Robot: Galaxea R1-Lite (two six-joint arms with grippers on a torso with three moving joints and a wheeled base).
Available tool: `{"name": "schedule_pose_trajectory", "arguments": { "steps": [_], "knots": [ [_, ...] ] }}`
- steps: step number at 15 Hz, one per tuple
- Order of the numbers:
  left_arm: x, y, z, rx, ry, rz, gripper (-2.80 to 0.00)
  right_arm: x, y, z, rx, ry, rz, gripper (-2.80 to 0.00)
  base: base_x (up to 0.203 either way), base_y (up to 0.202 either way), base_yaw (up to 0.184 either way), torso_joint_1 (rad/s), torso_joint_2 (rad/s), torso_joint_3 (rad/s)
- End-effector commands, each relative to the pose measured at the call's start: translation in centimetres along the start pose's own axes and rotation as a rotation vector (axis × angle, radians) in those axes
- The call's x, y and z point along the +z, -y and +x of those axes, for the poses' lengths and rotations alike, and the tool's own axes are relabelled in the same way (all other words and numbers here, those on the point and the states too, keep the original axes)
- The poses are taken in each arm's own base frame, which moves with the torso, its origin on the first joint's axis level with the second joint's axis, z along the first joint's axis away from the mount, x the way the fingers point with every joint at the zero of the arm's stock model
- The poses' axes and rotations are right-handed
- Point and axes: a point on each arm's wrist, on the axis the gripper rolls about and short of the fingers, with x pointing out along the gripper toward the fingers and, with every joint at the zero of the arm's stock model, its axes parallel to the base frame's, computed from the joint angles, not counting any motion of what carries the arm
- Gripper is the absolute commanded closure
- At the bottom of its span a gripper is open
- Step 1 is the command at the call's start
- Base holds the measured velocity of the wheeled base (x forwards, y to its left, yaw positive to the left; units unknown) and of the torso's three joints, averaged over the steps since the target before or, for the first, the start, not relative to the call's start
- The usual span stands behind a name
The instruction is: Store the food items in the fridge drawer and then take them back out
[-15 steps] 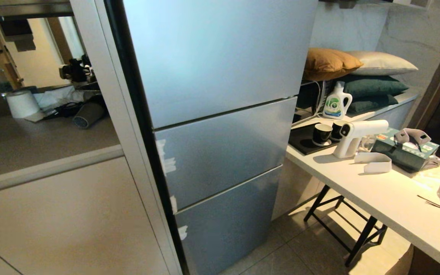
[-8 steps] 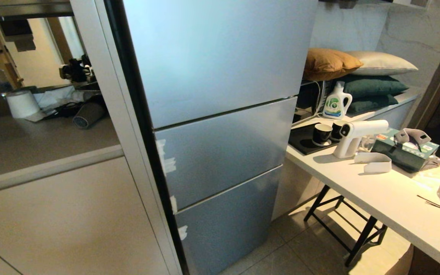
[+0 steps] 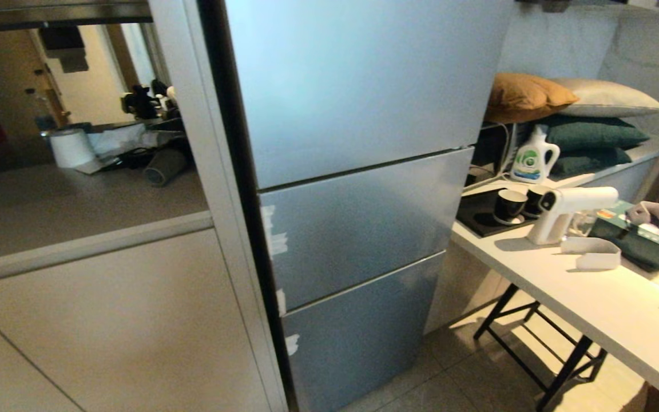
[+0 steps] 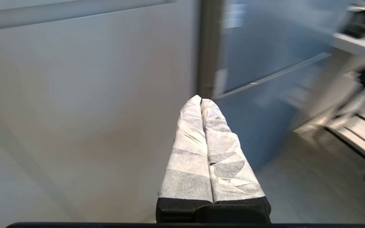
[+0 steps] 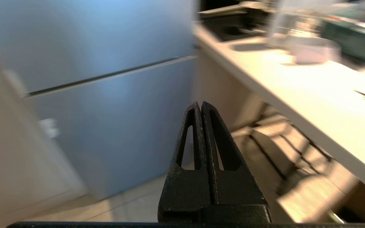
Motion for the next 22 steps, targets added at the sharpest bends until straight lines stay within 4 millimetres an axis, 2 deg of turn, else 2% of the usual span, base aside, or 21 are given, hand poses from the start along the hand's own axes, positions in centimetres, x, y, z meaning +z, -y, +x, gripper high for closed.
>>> {"name": "schedule_pose_trajectory", "arguments": {
  "steps": [1,12,22],
  "knots": [
    [-0.25,0.00,0.07,0.001,-0.009,0.000,0.00,0.00,0.00,0.02,0.001,-0.002,0.000,0.00,-0.001,-0.007,0.177,-0.001,0.00,-0.001],
    [-0.26,0.00,0.07,0.000,-0.009,0.000,0.00,0.00,0.00,0.02,-0.001,-0.002,0.000,0.00,0.003,-0.008,0.156,0.002,0.00,0.002],
    [-0.28,0.00,0.07,0.001,-0.010,0.000,0.00,0.00,0.00,0.02,-0.001,-0.002,0.002,0.00,0.000,-0.001,0.007,0.001,0.00,0.000]
  ]
}}
